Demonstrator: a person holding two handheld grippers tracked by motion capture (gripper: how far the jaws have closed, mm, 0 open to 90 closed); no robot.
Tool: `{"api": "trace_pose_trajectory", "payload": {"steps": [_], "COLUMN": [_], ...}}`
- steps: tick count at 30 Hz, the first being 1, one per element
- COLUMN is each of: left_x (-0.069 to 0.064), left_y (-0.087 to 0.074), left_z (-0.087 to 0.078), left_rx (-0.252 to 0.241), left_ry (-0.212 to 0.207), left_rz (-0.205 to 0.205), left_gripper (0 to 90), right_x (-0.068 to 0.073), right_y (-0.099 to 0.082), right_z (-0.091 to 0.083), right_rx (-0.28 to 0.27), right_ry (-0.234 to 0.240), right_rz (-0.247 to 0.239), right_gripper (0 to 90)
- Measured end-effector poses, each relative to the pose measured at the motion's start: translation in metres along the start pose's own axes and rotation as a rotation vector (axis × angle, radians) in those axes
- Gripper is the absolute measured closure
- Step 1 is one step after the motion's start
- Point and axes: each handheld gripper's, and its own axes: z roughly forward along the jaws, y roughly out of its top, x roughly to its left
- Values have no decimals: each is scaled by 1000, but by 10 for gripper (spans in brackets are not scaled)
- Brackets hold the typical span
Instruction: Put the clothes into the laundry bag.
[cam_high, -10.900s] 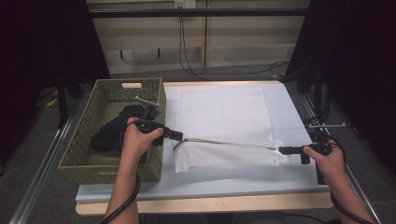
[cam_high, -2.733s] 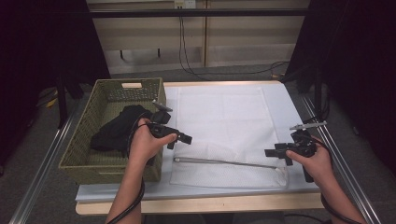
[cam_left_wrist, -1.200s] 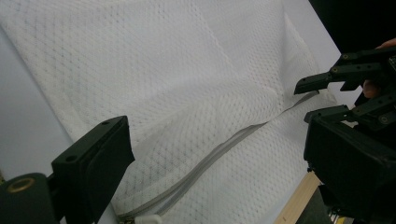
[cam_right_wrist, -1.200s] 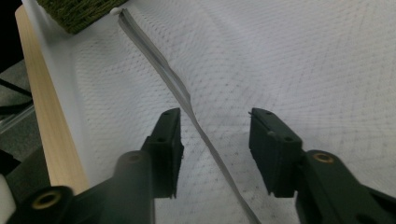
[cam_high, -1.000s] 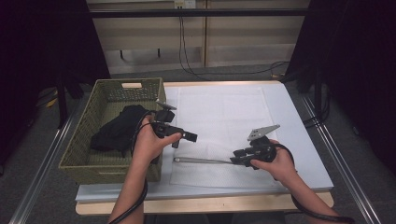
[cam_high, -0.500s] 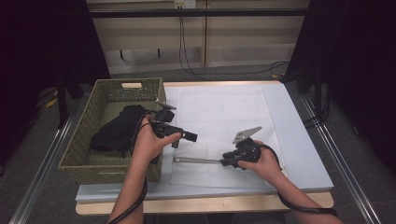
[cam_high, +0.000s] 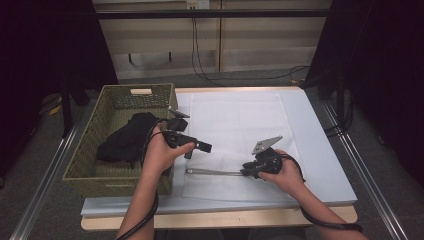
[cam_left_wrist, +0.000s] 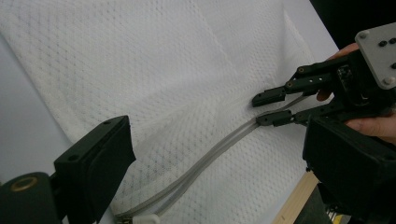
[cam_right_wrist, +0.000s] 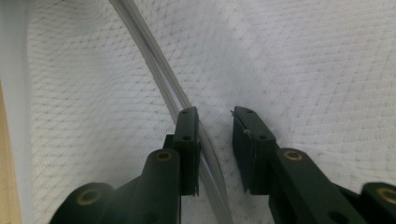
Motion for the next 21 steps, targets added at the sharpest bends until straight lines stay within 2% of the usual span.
{"api": "trace_pose_trajectory", "payload": {"steps": [3,4,7,8,9,11,16,19,21], "left_x": [0,-2,-2,-2,-1,-1,-2,-1,-2], "left_y": [0,0,0,0,0,0,0,0,0], "left_z": [0,1,1,2,1,2,2,1,3], "left_rx": [-1,-13,1,-3,2,2,1,9,8], "left_ry": [2,5,4,-4,7,0,9,7,6], "left_rz": [4,-14,1,-11,-1,-9,-1,12,8], "left_gripper": [86,87,87,87,88,88,89,90,88], "right_x": [3,3,2,1,0,-2,-2,1,1], "right_y": [0,0,1,1,1,0,0,-1,0], "right_z": [0,1,1,1,0,0,0,0,1], "right_rx": [8,7,10,8,8,0,-1,-2,2], "right_ry": [-43,-55,-59,-46,-45,-38,-42,-59,-60], "right_rz": [-22,-20,18,31,50,67,50,73,49], "right_gripper": [787,802,838,854,877,884,886,887,894]}}
